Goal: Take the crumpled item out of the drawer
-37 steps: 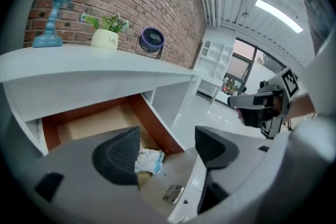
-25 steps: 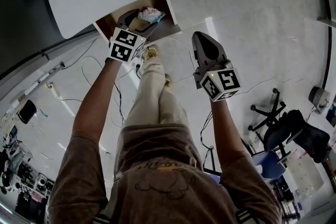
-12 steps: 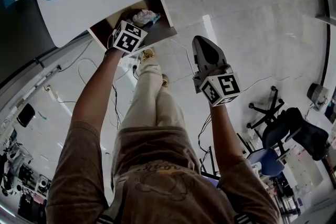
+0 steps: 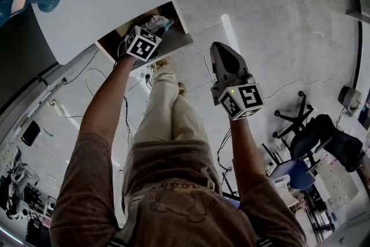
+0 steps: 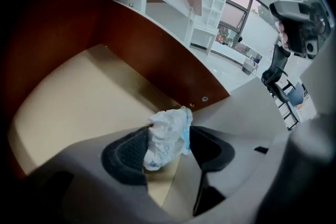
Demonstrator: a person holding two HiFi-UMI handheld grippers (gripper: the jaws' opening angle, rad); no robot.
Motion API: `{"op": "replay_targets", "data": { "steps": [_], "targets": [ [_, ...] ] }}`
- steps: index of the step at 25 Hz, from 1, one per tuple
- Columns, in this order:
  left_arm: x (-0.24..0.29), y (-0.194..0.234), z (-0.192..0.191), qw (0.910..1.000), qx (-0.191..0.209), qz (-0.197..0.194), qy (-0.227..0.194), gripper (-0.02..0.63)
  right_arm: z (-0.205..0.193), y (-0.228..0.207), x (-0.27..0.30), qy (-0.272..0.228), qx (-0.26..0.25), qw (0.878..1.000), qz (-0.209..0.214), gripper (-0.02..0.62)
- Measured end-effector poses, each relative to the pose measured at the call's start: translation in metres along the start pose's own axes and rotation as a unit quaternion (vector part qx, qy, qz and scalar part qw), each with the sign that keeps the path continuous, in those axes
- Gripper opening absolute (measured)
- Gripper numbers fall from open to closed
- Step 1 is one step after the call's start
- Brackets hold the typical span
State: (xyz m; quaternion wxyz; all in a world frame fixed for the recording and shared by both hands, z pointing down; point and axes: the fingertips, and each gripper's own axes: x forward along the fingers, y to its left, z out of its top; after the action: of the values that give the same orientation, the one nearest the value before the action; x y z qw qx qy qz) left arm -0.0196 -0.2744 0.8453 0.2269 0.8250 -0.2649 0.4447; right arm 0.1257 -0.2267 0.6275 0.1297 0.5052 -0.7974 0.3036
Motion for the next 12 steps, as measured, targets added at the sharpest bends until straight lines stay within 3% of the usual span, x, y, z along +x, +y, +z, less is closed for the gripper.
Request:
{"op": "replay_targets", "data": {
  "steps": [6,12],
  "targets": [
    [0.0021,0.0008,-0.0034,0.9999,0.005,0.009,0.004,0.178,0.0002,-0.0025,-0.0027,-0.003,0.008,1.0,-0.009,-0.003],
    [-0.0047,0.0046,-0.0049,0.9997,0.003,0.023,0.01,0.141,0.0028,-0.0081,-0.0066,-0.005,0.011,1.0,-0.009,-0.003]
  ]
}}
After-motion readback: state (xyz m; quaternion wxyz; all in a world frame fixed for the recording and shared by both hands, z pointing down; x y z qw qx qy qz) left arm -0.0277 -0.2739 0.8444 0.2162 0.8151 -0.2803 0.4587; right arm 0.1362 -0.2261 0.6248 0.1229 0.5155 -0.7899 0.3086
